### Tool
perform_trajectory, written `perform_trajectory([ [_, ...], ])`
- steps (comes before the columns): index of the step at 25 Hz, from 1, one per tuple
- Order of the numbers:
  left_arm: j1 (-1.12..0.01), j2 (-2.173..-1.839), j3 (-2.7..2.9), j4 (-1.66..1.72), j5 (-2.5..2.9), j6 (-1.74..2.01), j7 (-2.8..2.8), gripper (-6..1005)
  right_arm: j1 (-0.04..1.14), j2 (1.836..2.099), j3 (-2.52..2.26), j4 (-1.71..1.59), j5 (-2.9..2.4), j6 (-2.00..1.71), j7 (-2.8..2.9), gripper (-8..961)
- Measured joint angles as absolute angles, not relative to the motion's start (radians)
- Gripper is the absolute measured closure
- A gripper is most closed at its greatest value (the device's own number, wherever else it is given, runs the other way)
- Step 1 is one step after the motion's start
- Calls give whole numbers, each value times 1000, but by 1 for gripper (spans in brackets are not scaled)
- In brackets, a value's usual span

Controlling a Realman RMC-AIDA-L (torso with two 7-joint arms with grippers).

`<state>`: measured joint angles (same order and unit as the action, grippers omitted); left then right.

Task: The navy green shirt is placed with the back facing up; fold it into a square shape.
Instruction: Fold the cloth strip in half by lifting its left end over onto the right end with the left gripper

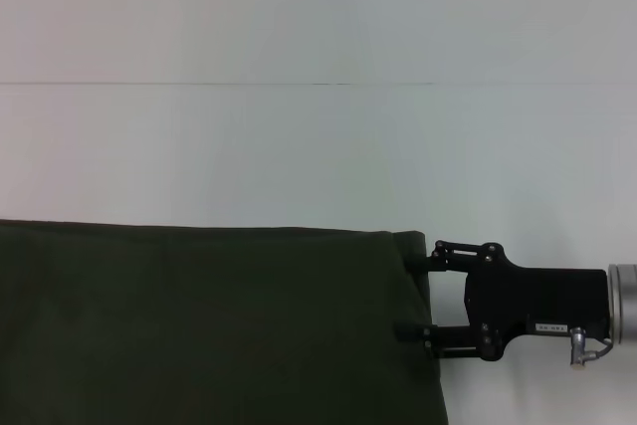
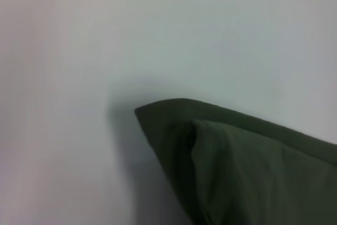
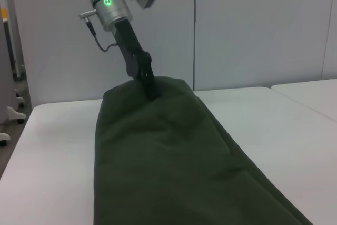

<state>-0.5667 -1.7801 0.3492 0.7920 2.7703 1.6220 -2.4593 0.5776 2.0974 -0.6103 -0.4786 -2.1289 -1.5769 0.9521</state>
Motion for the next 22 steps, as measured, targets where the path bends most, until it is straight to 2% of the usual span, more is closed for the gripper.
perform_trajectory([
  [7,-606,-1778,329,829,2740,1782,-2563,906,577,2099,-618,-458,-2124,-1552,941,151],
  [11,-651,-1759,250,861,2606,1964,-2701,905,576,2098,-619,-440,-2123,-1542,908,152],
  [13,-667,-1764,230,859,2524,2015,-2766,905,575,2098,-619,-432,-2122,-1538,896,152],
  [16,-679,-1803,227,822,2414,2036,-2812,905,571,2098,-618,-425,-2121,-1530,893,152],
  [18,-682,-1843,227,776,2359,2022,-2813,907,569,2098,-616,-419,-2121,-1526,892,152],
  [20,-682,-1907,238,717,2308,1976,-2795,909,568,2098,-613,-413,-2121,-1525,892,152],
  [22,-681,-1929,238,692,2303,1946,-2774,910,568,2098,-612,-411,-2121,-1525,891,152],
])
